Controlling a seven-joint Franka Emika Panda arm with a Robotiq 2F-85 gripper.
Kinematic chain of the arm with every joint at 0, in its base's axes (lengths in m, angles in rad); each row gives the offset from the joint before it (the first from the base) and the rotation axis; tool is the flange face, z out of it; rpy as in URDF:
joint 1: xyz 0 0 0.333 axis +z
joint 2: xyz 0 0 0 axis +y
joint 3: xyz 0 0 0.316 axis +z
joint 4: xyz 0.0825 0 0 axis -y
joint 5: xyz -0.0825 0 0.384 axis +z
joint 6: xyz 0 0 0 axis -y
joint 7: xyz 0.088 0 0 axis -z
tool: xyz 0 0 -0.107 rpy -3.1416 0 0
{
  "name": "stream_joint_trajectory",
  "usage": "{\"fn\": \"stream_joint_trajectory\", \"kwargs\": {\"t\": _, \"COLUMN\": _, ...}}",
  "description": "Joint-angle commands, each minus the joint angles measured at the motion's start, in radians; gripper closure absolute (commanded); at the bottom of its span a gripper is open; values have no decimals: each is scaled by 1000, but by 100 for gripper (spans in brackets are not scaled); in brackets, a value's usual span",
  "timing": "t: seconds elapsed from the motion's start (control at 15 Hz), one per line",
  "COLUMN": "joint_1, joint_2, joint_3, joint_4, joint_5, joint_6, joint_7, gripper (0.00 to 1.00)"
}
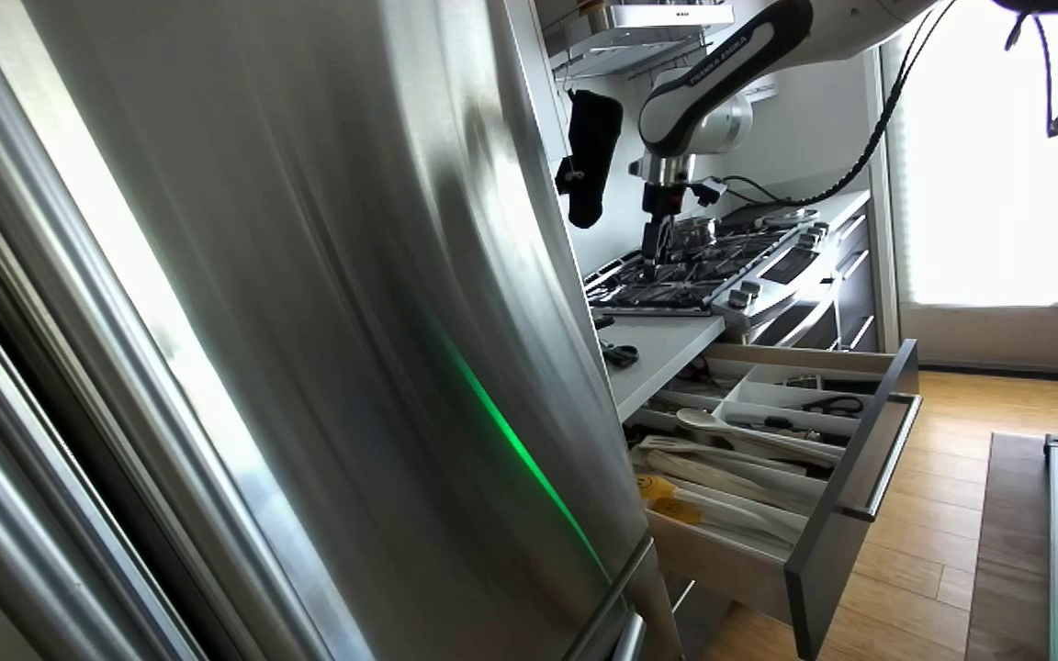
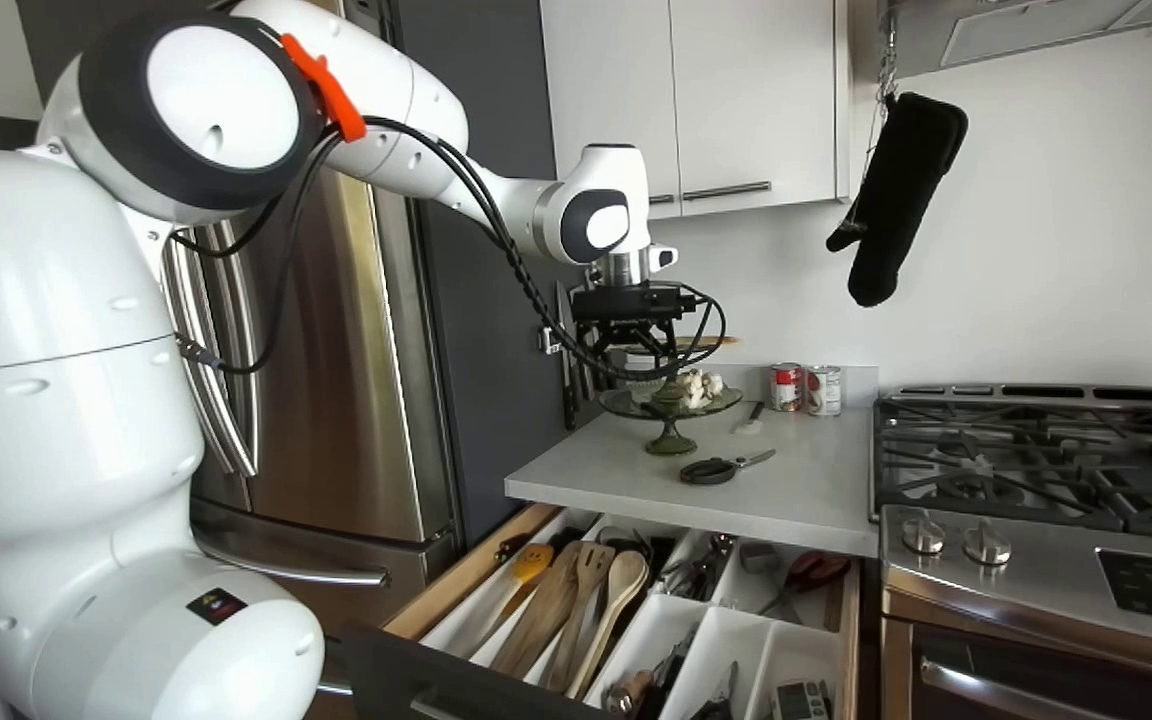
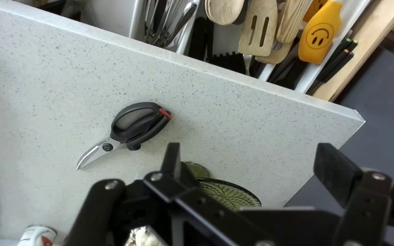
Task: Put the straight spatula in the open drawer
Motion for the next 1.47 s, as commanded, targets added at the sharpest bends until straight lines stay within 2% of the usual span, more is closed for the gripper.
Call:
{"fn": "stream_joint_trajectory", "kwargs": {"t": 0.0, "joint_1": -35, "joint_2": 52, "joint_3": 35, "joint_4": 46, "joint_5": 2, "joint_6": 22, "joint_7": -32, "gripper": 0}}
{"fn": "stream_joint_trajectory", "kwargs": {"t": 0.33, "joint_1": -59, "joint_2": 176, "joint_3": 69, "joint_4": 137, "joint_5": 54, "joint_6": 127, "joint_7": -160, "gripper": 0}}
{"fn": "stream_joint_trajectory", "kwargs": {"t": 0.67, "joint_1": -108, "joint_2": 279, "joint_3": 132, "joint_4": 189, "joint_5": 126, "joint_6": 217, "joint_7": -287, "gripper": 0}}
{"fn": "stream_joint_trajectory", "kwargs": {"t": 1.07, "joint_1": -175, "joint_2": 362, "joint_3": 214, "joint_4": 224, "joint_5": 228, "joint_6": 311, "joint_7": -425, "gripper": 0}}
{"fn": "stream_joint_trajectory", "kwargs": {"t": 1.4, "joint_1": -228, "joint_2": 412, "joint_3": 278, "joint_4": 251, "joint_5": 333, "joint_6": 342, "joint_7": -535, "gripper": 0}}
